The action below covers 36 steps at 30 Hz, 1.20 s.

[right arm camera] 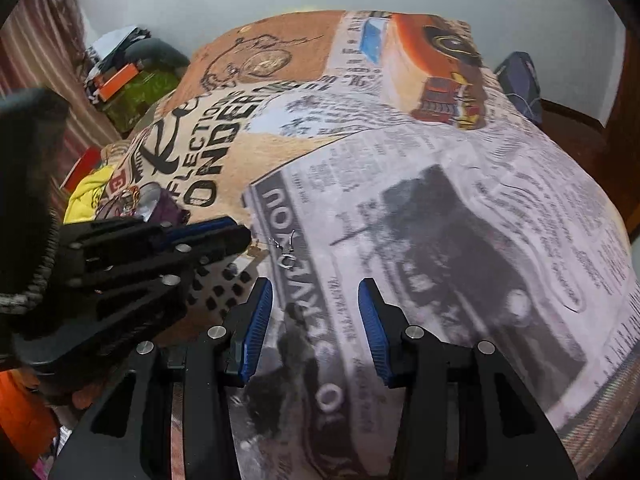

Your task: Organize jewelry

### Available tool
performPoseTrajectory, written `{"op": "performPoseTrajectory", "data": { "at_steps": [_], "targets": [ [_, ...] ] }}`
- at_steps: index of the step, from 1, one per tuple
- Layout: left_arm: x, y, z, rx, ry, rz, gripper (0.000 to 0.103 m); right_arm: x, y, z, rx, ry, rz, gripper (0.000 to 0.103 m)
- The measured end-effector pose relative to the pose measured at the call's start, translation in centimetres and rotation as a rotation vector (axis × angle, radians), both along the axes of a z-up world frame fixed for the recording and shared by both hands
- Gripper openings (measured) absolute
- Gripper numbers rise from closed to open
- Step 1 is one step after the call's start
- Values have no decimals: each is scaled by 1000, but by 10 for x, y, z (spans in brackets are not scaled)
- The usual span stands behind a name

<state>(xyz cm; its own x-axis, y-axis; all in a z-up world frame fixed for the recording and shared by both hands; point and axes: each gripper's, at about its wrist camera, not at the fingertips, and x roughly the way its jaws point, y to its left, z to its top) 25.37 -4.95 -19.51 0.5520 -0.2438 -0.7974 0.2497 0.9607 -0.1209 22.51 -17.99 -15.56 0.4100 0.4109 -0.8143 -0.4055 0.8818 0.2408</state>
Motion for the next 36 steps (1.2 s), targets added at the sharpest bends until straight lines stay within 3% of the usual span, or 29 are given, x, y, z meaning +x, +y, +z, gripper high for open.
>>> {"op": "performPoseTrajectory", "data": {
  "at_steps": [6, 10, 17, 28, 36],
  "targets": [
    [-13, 15, 22, -28, -62, 13, 8, 11, 16, -9, 6, 25, 26, 39],
    [-16, 21, 28, -53, -78, 17, 8, 17, 25, -16, -17, 46, 41, 23],
    [-20, 27, 24, -75, -71, 23, 8, 13, 37, -18, -102, -21, 47, 10],
    [-36, 40, 37, -89, -92, 46, 8, 6, 30, -6, -71, -16, 27, 9],
    [-52, 50, 62, -87, -143, 74, 8, -6, 30, 33, -27, -93, 18, 9]
  ]
}}
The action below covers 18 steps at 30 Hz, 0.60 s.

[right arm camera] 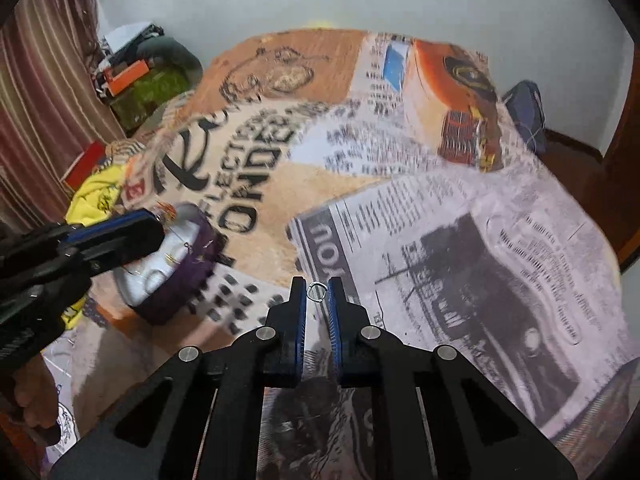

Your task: Organize jewelry

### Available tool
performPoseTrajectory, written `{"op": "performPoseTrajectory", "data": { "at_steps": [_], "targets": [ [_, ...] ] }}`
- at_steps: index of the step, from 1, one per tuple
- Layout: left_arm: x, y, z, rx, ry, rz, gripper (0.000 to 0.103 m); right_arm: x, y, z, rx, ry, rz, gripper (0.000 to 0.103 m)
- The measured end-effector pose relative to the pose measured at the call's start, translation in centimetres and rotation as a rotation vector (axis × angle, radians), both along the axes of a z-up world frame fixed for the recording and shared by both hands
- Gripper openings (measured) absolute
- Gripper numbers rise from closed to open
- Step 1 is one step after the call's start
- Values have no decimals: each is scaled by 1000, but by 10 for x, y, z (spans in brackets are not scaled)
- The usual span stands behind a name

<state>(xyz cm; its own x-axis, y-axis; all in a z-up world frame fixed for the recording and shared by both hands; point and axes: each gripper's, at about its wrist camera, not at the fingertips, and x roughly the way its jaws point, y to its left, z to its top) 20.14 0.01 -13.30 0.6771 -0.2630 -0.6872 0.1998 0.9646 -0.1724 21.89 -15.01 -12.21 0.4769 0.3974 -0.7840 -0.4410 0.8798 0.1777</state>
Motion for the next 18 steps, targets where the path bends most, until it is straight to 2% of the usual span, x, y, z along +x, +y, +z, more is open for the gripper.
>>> {"op": "performPoseTrajectory", "data": {
  "at_steps": [9, 18],
  "targets": [
    [-20, 17, 24, 5, -52, 37, 8, -17, 12, 40, 64, -87, 19, 9],
    [-36, 38, 39, 0, -91, 70, 8, -32, 32, 61, 102, -136, 57, 9]
  ]
}}
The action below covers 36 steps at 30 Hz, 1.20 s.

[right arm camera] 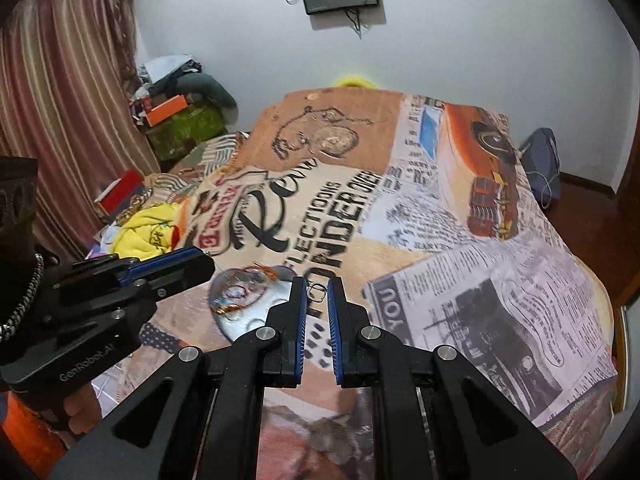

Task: Organize jewelry
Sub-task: 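Carry both held rings over the heart tin and open both tools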

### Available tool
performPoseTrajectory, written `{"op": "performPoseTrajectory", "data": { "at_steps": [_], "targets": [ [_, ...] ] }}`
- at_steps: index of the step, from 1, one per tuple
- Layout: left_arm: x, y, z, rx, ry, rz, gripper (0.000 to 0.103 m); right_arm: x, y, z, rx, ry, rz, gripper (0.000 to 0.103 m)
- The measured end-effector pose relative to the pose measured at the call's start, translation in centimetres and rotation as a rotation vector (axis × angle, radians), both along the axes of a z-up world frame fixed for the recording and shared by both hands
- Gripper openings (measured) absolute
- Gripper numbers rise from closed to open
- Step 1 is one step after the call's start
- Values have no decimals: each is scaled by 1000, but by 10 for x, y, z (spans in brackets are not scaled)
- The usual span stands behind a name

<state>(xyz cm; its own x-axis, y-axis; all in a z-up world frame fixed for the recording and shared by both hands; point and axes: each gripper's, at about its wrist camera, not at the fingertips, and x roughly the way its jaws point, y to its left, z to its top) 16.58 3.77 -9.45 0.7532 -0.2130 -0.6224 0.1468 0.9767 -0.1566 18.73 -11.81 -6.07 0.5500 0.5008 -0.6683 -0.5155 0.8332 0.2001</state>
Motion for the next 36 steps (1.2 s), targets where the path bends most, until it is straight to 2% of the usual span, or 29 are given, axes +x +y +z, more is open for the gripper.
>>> {"op": "performPoseTrajectory", "data": {
  "at_steps": [8, 20, 29, 36],
  "targets": [
    [1, 19, -3, -6, 10, 22, 8, -2, 22, -1, 19, 3, 46, 10],
    [13, 33, -34, -51, 97, 13, 8, 12, 56, -43, -23, 103, 140, 10],
    [23, 32, -52, -33, 145, -2, 8, 17, 68, -64, -61, 140, 183, 10],
    [30, 33, -59, -23, 163, 9, 8, 20, 72, -70, -81, 133, 189, 10]
  ]
}}
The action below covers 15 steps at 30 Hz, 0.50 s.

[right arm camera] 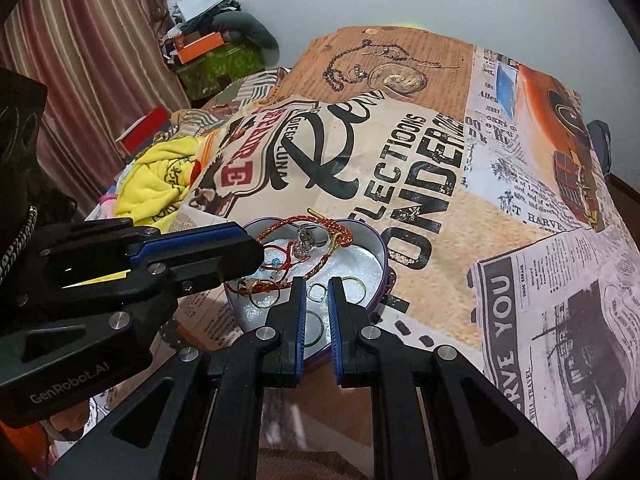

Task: Organize jewelry
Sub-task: 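Carry both held rings over the heart tin and open both tools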

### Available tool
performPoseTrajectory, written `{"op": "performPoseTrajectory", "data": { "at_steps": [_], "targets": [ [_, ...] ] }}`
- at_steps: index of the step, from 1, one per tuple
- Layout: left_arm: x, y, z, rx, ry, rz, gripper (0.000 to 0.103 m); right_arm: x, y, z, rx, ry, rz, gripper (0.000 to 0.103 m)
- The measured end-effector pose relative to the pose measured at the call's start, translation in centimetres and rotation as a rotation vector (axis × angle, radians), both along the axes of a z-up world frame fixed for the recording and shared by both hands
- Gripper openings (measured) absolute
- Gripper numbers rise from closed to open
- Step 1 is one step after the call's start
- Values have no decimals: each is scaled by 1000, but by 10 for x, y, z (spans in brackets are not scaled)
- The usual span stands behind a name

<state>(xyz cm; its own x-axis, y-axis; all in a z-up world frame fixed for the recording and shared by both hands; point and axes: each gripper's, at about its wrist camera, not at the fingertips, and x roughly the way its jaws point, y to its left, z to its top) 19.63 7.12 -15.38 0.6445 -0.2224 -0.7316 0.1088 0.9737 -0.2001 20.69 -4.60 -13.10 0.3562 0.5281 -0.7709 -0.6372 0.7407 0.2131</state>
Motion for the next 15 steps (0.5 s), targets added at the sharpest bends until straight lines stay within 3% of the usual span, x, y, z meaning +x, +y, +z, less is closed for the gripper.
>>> {"op": "performPoseTrajectory", "data": {
  "at_steps": [6, 9, 15],
  "targets": [
    [1, 3, 0, 16, -5, 20, 11, -3, 4, -3, -44, -22, -2, 10],
    [0, 6, 1, 11, -5, 36, 26, -5, 4, -3, -60, -32, -4, 10],
    [-7, 13, 10, -4, -14, 63, 32, -10, 1, 6, -74, -68, -30, 27]
  ]
}}
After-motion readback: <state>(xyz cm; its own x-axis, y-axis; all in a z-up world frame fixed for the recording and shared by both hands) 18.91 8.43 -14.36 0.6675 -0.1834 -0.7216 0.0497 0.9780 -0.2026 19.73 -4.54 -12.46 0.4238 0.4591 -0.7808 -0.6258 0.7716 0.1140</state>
